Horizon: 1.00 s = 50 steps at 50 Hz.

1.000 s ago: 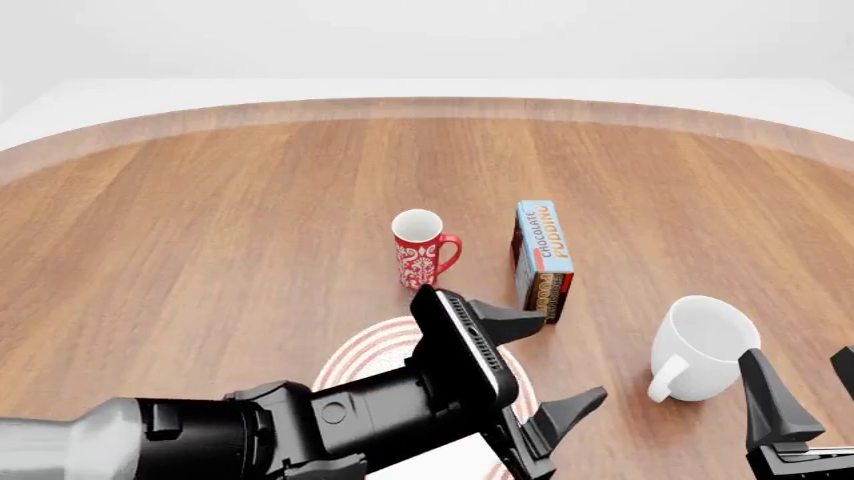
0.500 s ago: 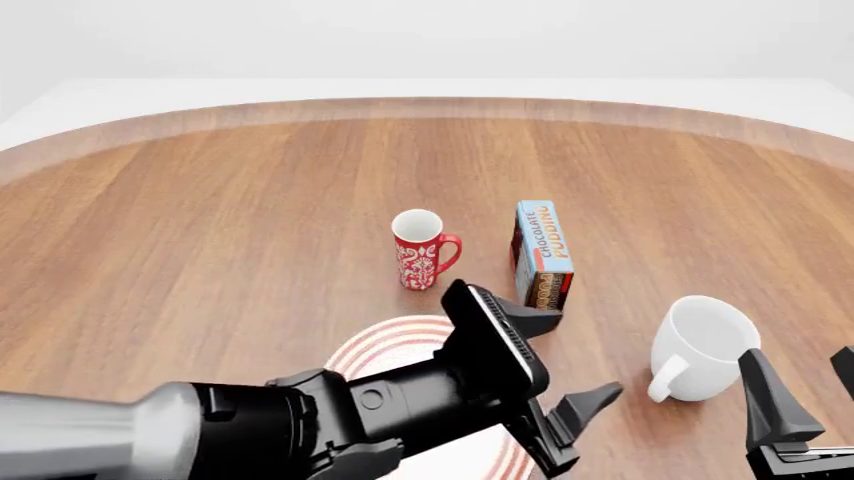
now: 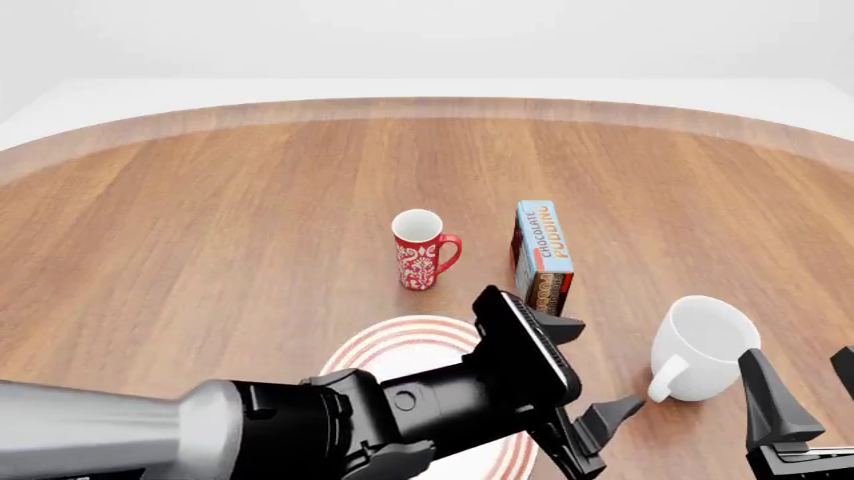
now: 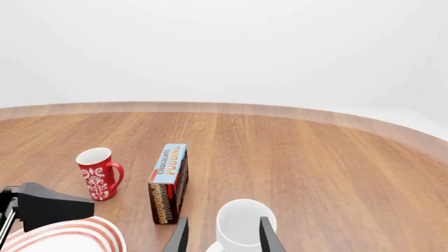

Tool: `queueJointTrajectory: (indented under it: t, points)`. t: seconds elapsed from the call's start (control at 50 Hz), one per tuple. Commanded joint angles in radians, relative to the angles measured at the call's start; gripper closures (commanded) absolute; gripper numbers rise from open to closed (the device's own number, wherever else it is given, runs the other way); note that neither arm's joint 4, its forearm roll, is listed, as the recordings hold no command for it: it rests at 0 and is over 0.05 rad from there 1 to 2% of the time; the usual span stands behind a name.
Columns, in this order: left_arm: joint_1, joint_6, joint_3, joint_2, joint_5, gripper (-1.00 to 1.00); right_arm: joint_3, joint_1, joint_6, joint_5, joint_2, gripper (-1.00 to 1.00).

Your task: Pick up the white mug and put it on the plate, and put the chocolate pudding to the right of the plate.

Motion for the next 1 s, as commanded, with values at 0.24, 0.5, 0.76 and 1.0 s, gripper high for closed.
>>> queueJointTrajectory:
  t: [0.24,0.5,0.76,1.0]
  points:
    - [0.01,0.005,-0.075,0.068,0.037,-1.0,0.0,0.01,0.005,-0.009,0.01,-1.0]
    - [0.023,0.008,-0.12,0.106,0.058,-1.0,0.0,0.01,0.007,0.0,0.001,-1.0]
    - [0.018,0.006,-0.172,0.141,0.089,-1.0,-0.001,0.01,0.009,0.012,-0.009,-1.0]
    - [0.014,0.007,-0.213,0.179,0.116,-1.0,-0.001,0.011,0.01,0.005,-0.003,-1.0]
